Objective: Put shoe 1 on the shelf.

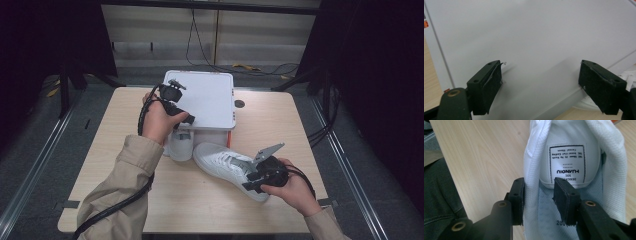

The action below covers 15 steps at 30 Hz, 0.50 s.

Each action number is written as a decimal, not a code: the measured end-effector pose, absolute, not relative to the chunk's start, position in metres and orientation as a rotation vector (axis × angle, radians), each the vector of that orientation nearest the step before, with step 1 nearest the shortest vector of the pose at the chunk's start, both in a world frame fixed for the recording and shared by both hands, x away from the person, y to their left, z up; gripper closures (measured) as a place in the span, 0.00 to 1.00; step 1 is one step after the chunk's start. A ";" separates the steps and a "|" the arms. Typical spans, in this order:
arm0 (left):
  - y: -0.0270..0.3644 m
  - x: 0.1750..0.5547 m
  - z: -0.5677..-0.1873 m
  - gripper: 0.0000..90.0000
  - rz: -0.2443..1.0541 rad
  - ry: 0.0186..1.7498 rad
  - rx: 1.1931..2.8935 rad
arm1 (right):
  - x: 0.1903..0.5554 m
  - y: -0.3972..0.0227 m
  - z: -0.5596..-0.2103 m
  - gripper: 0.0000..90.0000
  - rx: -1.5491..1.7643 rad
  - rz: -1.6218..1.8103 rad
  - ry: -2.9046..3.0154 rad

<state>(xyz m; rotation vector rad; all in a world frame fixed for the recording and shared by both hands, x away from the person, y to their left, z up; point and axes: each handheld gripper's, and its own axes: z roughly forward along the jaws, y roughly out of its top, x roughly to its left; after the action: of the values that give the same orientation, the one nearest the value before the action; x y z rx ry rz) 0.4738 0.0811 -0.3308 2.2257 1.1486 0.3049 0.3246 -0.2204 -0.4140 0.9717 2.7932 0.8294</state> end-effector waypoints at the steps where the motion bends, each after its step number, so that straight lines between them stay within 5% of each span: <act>1: 0.081 0.474 -0.331 0.21 0.306 1.148 2.225 | 0.325 -0.220 -0.414 0.68 0.964 0.828 2.795; 11: 0.081 0.474 -0.331 0.21 0.306 1.148 2.225 | 0.331 -0.201 -0.410 0.65 0.915 0.802 2.845; 15: 0.081 0.473 -0.331 0.21 0.306 1.146 2.222 | 0.336 -0.189 -0.418 0.86 0.934 0.741 2.841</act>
<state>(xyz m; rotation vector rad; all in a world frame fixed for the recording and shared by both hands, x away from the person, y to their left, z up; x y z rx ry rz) 0.4734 0.0811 -0.3311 2.2219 1.1460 0.3063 0.3363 -0.1885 -0.4177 0.9340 2.8411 0.7415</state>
